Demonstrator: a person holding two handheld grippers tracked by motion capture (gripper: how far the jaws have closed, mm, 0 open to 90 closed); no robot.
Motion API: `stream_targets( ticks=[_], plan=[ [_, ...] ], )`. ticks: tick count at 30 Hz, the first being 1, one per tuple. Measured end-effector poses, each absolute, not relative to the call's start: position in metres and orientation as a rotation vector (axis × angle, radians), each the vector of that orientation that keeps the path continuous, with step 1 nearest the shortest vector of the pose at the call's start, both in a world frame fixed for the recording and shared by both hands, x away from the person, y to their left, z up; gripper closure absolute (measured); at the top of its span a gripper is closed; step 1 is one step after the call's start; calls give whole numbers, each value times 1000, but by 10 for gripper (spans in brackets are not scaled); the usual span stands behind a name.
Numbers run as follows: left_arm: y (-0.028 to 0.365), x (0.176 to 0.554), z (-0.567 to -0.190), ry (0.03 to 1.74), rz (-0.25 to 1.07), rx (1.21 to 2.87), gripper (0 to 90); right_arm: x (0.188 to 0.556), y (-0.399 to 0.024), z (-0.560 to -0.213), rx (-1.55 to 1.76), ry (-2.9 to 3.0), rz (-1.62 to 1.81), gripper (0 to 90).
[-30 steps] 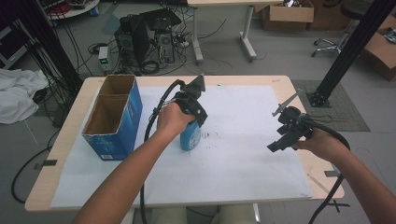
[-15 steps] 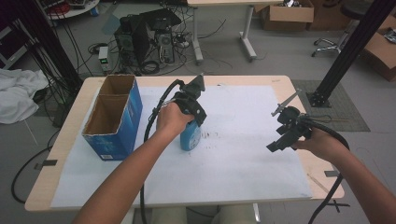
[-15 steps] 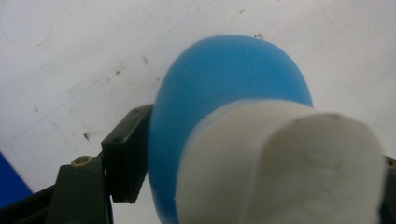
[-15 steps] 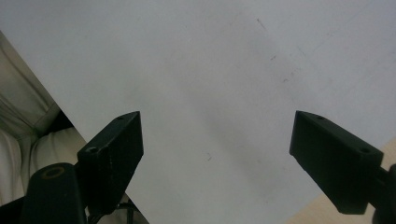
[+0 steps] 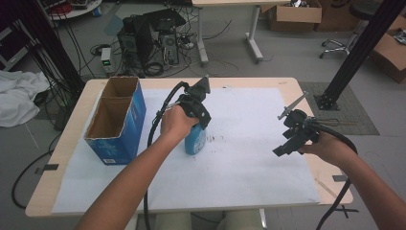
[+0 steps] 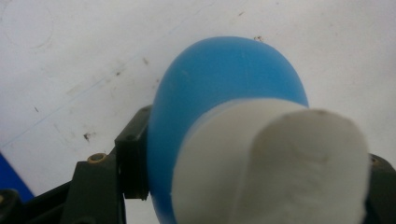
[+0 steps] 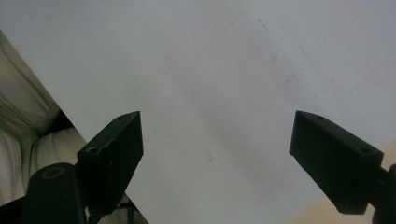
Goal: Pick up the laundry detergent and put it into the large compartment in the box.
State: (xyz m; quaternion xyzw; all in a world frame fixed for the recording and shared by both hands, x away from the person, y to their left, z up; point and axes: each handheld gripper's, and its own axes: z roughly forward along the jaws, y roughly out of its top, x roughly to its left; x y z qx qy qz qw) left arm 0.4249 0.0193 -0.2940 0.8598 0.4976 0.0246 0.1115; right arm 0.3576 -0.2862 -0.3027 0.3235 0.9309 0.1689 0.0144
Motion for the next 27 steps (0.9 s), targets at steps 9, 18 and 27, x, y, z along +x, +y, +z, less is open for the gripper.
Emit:
stream_targets(
  ticks=[9, 18, 27],
  plan=[
    [21, 426, -293, 1481, 63, 2514, 373, 358, -287, -302, 1007, 2897, 525, 173],
    [30, 429, -279, 1499, 44, 2488, 375, 358, -286, -302, 1010, 2898, 526, 173],
    [42, 426, -248, 1502, 73, 2462, 376, 358, -284, -301, 998, 2901, 527, 174]
  ],
)
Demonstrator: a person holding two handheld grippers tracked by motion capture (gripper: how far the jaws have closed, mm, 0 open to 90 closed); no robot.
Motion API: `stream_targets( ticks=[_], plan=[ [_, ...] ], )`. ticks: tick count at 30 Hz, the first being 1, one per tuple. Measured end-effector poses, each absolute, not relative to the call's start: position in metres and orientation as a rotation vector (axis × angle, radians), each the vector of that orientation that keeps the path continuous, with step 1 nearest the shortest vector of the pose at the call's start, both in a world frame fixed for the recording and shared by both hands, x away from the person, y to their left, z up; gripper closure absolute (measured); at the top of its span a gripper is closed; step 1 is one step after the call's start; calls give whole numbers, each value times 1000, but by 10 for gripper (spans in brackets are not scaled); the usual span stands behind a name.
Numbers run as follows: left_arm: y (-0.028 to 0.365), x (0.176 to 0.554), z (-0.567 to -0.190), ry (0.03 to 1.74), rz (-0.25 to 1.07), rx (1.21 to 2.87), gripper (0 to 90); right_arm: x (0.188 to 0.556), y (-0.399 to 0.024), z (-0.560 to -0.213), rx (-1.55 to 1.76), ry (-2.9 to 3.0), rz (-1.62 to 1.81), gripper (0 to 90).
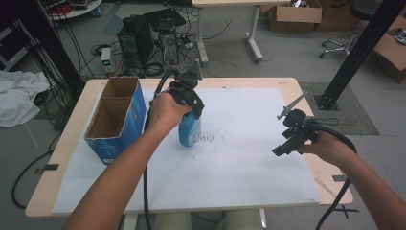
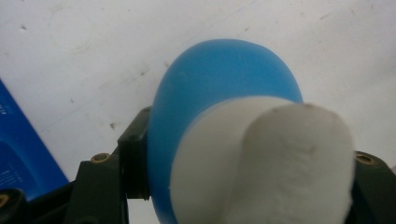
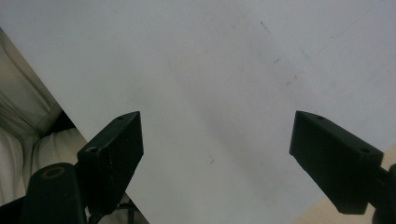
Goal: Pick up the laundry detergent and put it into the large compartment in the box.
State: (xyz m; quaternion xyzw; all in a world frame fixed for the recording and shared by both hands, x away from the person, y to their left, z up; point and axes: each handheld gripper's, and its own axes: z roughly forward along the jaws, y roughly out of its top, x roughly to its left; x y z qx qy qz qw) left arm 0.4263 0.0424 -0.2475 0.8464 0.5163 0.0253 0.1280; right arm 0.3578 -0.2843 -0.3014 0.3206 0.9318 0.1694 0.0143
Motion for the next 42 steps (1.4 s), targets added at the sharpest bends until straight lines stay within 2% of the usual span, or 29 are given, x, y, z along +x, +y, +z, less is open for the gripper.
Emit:
stream_targets(
  ticks=[13, 28, 42],
  plan=[
    [62, 424, -196, 1518, 117, 2415, 376, 358, -285, -301, 995, 2905, 517, 173],
    [120, 420, -98, 1661, 210, 2255, 376, 360, -283, -296, 970, 2908, 524, 175],
    [173, 408, -77, 1820, 269, 2160, 377, 361, -276, -292, 927, 2911, 543, 175]
  ],
)
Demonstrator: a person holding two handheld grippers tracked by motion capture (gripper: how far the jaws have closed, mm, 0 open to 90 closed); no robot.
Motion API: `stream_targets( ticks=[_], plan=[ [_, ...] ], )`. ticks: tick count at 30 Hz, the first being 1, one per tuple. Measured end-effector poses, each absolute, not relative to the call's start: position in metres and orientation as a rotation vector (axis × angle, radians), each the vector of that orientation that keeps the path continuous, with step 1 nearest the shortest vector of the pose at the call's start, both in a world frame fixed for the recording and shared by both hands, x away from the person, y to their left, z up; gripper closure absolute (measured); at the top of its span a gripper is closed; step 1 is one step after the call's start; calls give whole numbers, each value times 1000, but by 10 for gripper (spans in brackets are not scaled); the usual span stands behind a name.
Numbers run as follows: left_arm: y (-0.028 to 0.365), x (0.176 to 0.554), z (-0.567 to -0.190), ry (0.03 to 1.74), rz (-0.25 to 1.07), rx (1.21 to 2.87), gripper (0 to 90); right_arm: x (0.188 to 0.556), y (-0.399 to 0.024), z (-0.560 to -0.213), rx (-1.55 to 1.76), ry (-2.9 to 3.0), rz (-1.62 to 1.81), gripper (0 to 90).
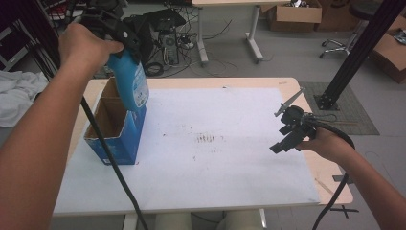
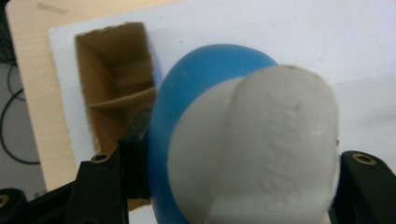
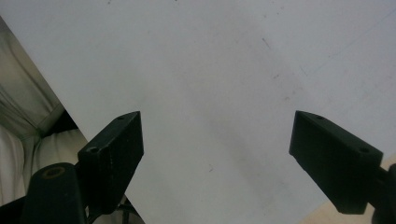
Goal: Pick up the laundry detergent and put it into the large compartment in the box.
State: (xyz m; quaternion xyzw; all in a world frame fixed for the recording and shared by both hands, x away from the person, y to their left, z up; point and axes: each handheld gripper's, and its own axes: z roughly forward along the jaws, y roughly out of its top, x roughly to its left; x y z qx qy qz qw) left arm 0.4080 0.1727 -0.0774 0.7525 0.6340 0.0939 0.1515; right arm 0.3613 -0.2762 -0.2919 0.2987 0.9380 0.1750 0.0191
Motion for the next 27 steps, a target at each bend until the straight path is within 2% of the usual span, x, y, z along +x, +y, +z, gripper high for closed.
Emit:
stream_targets(
  ticks=[11, 27],
  plan=[
    [204, 404, -74, 1943, 352, 2053, 377, 361, -278, -291, 930, 2908, 547, 175],
    [228, 401, -113, 2034, 395, 2020, 377, 361, -276, -290, 927, 2902, 558, 175]
  ],
)
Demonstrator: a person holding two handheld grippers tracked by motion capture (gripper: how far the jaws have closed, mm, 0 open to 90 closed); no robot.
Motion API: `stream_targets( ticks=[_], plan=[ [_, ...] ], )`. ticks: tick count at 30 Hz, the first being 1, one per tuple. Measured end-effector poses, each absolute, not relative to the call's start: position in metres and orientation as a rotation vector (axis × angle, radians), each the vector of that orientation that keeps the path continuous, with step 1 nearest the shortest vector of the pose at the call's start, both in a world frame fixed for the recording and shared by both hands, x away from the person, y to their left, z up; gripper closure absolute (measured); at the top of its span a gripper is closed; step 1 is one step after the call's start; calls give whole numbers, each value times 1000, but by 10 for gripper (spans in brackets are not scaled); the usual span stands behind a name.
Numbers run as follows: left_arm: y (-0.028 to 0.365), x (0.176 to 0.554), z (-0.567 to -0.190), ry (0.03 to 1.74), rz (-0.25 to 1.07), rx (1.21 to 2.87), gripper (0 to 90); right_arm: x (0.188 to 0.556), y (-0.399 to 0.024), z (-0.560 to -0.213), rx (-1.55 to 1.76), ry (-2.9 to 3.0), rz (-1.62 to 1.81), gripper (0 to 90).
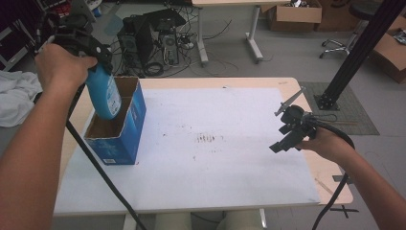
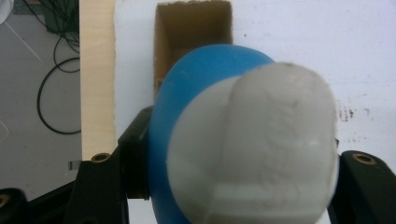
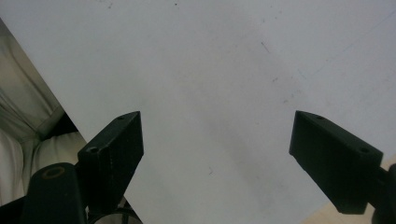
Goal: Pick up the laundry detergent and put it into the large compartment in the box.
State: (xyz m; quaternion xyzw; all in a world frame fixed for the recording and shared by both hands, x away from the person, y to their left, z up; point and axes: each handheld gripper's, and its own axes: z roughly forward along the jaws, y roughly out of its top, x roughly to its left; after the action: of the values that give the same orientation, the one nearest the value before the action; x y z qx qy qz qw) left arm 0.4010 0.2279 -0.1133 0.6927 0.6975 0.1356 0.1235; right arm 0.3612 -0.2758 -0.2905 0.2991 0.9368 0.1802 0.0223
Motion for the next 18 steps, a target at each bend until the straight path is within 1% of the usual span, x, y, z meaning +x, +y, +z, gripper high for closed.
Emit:
stream_targets(
  ticks=[18],
  plan=[
    [235, 407, -182, 2044, 392, 2035, 377, 360, -278, -295, 951, 2905, 542, 175]
  ],
)
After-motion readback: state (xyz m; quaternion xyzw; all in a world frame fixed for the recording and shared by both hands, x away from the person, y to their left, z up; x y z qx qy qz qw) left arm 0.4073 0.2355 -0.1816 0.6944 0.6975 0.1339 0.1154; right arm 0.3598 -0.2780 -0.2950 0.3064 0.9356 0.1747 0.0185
